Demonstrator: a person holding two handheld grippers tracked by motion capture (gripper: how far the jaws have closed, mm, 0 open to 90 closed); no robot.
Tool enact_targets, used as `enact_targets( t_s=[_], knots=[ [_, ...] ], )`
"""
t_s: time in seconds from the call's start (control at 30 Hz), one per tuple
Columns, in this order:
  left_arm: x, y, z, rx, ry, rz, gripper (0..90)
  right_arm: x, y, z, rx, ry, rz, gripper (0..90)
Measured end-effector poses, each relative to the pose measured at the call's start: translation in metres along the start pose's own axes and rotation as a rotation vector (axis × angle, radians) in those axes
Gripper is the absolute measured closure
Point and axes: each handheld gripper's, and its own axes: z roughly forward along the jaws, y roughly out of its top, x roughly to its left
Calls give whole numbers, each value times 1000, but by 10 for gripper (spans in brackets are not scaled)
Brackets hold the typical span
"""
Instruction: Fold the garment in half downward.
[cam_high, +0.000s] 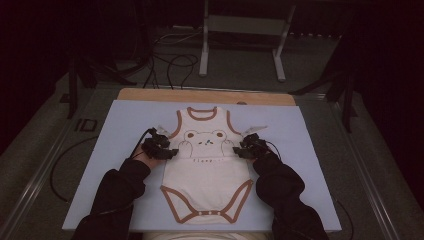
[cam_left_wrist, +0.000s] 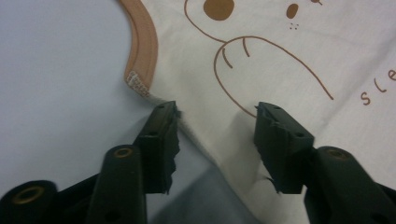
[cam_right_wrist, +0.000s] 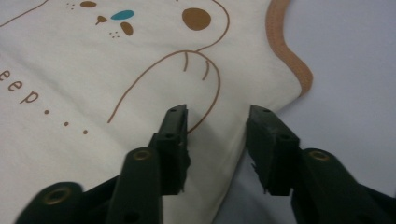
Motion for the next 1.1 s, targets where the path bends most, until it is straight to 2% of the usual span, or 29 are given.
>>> enact_targets(
  t_s=[0.13, 0.17, 0.23, 0.27, 0.3, 0.37, 0.5, 0.7, 0.9, 1.1],
  knots=[
    [1, 1, 0, 0, 0, -12, 617, 2, 1, 0, 6, 11, -5, 707],
    [1, 1, 0, -2, -4, -19, 684, 3, 2, 0, 7, 18, -1, 756],
    [2, 1, -1, -3, -4, -25, 717, 3, 2, 0, 7, 18, -1, 756],
    [4, 1, -1, -2, -13, -45, 793, 4, 2, 0, 6, 24, 3, 820],
    [4, 1, -1, -5, -22, -56, 822, 4, 2, 0, 6, 27, 4, 832],
    [4, 1, 0, 1, -34, -52, 878, 5, 2, 1, 5, 29, -4, 867],
    [2, 2, -1, 6, -32, -46, 892, 8, 3, 0, 15, 14, -19, 885],
    [2, 3, -3, 8, -39, -30, 897, 9, 4, -2, 16, 17, -26, 891],
    [5, 3, -7, -4, -55, -39, 898, 11, 6, -5, 18, 10, -45, 891],
    [6, 2, -9, -3, -59, -30, 898, 11, 8, -9, 9, 11, -49, 891]
  ],
)
